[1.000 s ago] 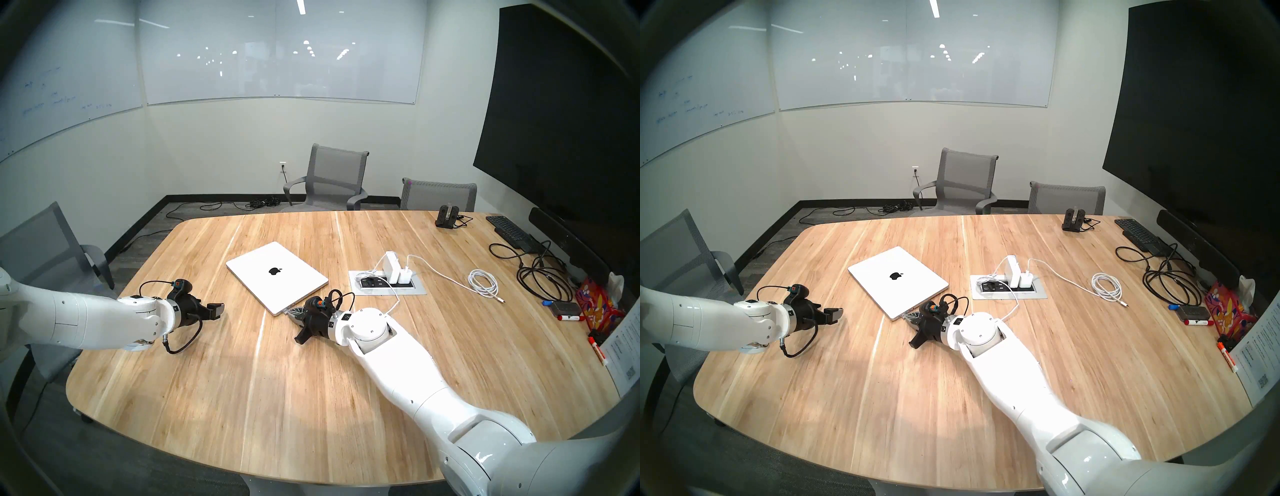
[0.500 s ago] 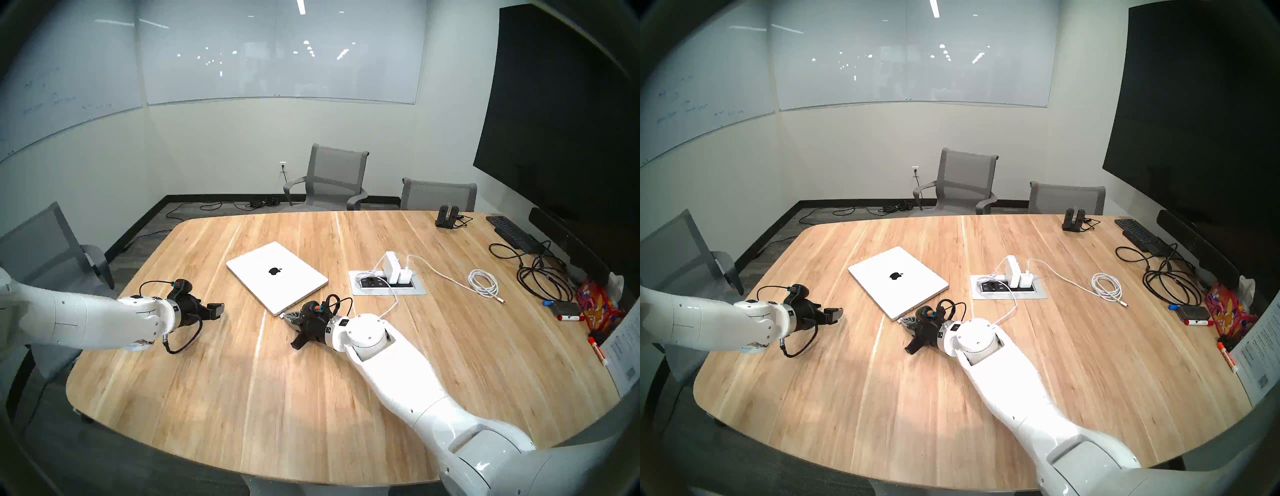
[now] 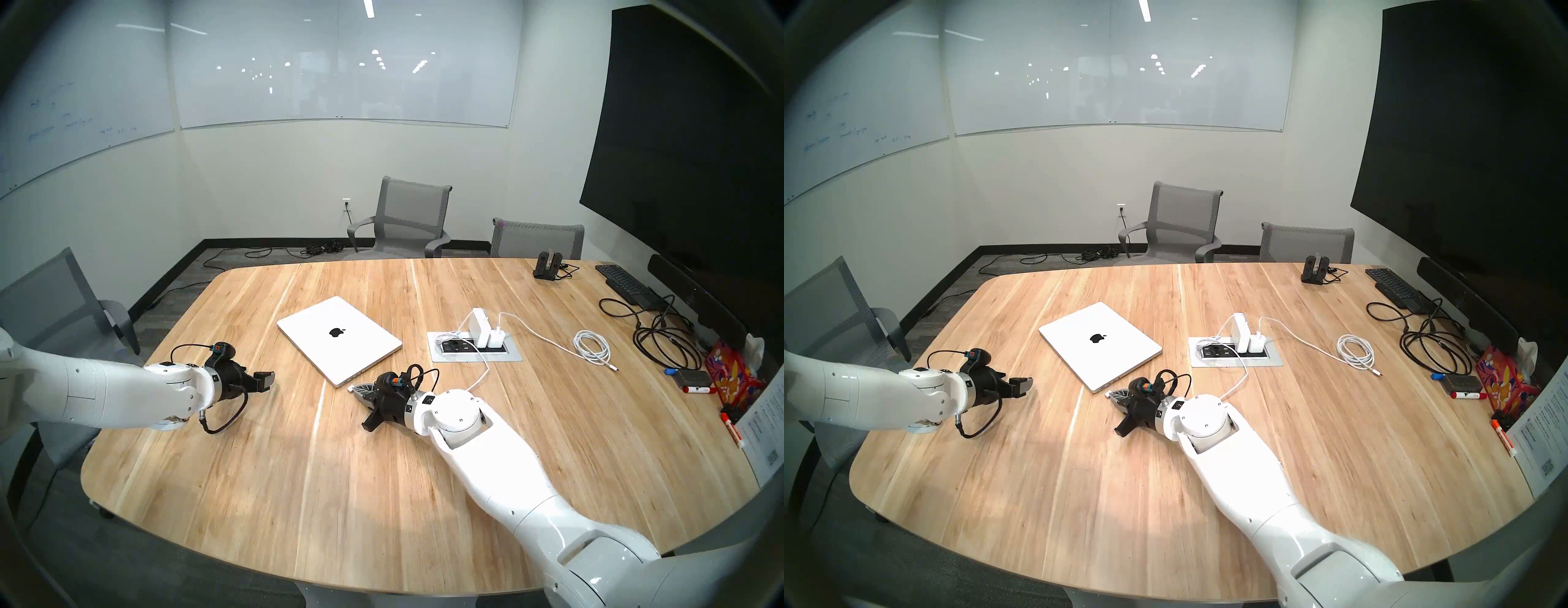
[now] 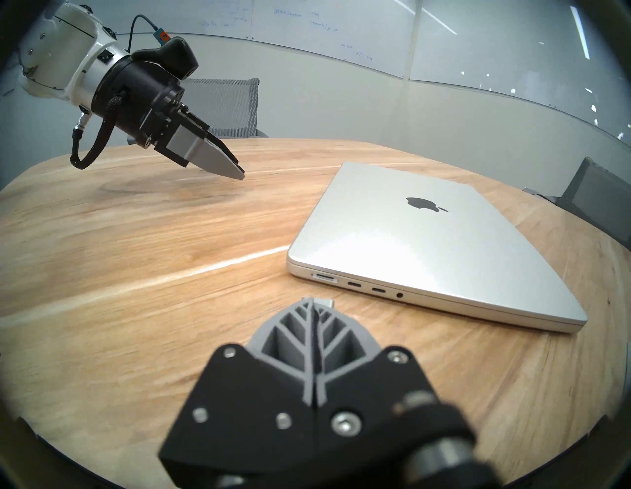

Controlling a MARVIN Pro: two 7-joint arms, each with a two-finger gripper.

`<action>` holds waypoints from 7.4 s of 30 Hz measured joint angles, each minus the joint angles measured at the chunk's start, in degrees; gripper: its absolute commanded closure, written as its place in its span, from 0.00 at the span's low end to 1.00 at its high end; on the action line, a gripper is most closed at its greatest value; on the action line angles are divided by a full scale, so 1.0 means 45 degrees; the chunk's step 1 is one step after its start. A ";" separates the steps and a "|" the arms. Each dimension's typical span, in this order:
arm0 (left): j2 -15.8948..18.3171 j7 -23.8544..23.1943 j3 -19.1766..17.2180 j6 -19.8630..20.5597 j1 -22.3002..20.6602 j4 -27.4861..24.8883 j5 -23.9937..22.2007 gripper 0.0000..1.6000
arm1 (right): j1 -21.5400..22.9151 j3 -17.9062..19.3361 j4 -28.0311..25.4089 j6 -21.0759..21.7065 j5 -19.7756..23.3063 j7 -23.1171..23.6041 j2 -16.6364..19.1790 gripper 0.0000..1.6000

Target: Plug the charging cable into the port of a MacBook

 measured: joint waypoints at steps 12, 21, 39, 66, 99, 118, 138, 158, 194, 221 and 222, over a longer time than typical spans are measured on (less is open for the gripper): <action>0.0000 0.0000 0.0000 0.0000 0.0000 0.0000 0.0000 0.00 | 0.0367 -0.0042 0.0533 -0.0060 -0.0034 0.0220 -0.0194 1.00; 0.0000 0.0000 0.0000 0.0000 0.0000 0.0000 0.0000 0.00 | 0.0560 -0.0154 0.0840 -0.0158 -0.0079 0.0103 -0.0354 1.00; 0.0000 0.0000 0.0000 0.0000 0.0000 0.0000 0.0000 0.00 | 0.0692 -0.0217 0.0780 -0.0249 -0.0079 -0.0124 -0.0409 1.00; 0.0000 0.0000 0.0001 0.0000 0.0000 0.0000 0.0000 0.00 | 0.1528 -0.0522 0.1930 -0.0464 -0.0078 0.0338 -0.0823 0.76; 0.0000 0.0000 0.0001 0.0000 0.0000 0.0000 0.0000 0.00 | 0.1675 -0.0544 0.2020 -0.0560 -0.0063 0.0199 -0.0876 0.76; -0.0001 0.0000 0.0001 0.0000 0.0000 0.0000 -0.0001 0.00 | 0.0712 0.0054 -0.0080 -0.0719 0.0072 -0.0001 -0.0066 0.00; -0.0003 -0.0001 0.0004 0.0000 0.0000 0.0002 -0.0003 0.00 | -0.2252 0.1501 -0.3172 -0.0828 0.0549 -0.0709 0.1901 0.00; -0.0002 0.0000 0.0004 0.0000 0.0000 0.0002 -0.0003 0.00 | -0.4887 0.2174 -0.6296 0.0240 -0.0033 -0.2231 0.2602 0.00; -0.0002 0.0000 0.0004 0.0000 0.0000 0.0002 -0.0003 0.00 | -0.5579 0.2334 -0.7244 0.1145 -0.0372 -0.2590 0.2528 0.00; -0.0002 0.0000 0.0004 0.0000 0.0000 0.0002 -0.0003 0.00 | -0.5579 0.2328 -0.7249 0.1137 -0.0366 -0.2590 0.2510 0.00; -0.0002 0.0000 0.0004 0.0000 0.0000 0.0002 -0.0003 0.00 | -0.5579 0.2328 -0.7249 0.1137 -0.0365 -0.2590 0.2509 0.00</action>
